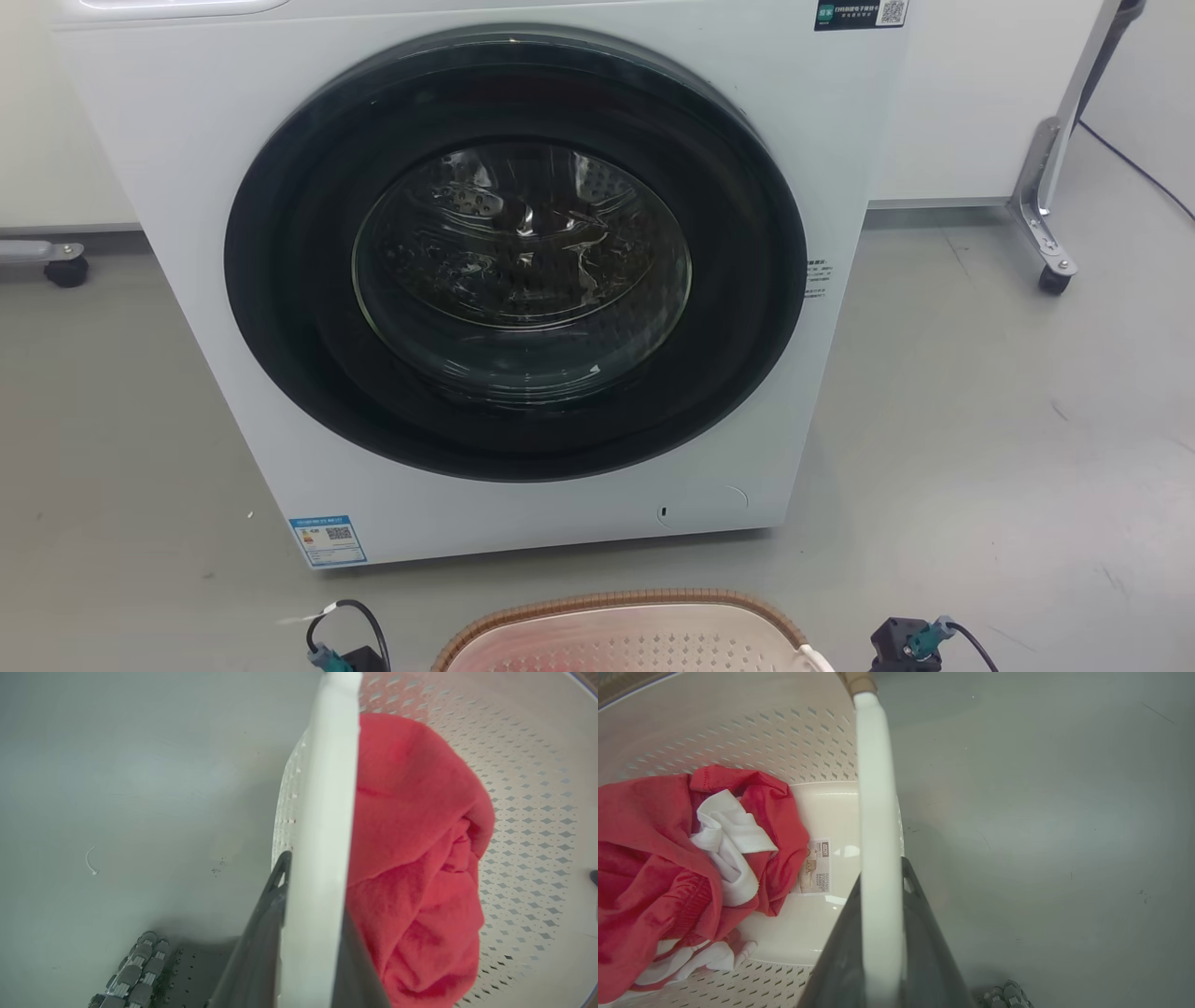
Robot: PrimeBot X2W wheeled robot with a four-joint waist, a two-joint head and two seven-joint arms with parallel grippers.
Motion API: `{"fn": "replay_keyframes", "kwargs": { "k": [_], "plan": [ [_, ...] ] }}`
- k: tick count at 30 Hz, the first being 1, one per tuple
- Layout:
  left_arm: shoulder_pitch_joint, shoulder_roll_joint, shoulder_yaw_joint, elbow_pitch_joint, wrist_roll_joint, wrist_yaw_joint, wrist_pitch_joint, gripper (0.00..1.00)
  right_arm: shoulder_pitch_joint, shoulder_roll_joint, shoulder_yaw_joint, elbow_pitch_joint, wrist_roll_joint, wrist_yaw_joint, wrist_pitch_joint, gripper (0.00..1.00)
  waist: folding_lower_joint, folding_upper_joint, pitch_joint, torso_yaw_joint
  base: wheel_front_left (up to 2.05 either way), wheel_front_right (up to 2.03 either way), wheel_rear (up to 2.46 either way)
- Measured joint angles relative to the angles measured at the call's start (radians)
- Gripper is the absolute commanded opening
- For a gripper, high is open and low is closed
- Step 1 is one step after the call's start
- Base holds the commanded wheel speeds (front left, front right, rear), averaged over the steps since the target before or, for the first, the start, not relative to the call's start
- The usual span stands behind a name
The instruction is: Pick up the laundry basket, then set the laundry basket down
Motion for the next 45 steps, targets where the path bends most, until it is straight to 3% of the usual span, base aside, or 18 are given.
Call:
{"fn": "replay_keyframes", "kwargs": {
  "k": [45],
  "plan": [
    [0.009, 0.002, -0.057, -0.013, -0.06, 0.026, -0.013, 0.0, 0.016, -0.003, -0.004, 0.001, 0.038, 0.0, -0.012, 0.0, 0.0, -0.0001, 0.004, 0.01, 0.0, 0.0, 0.0]
  ]
}}
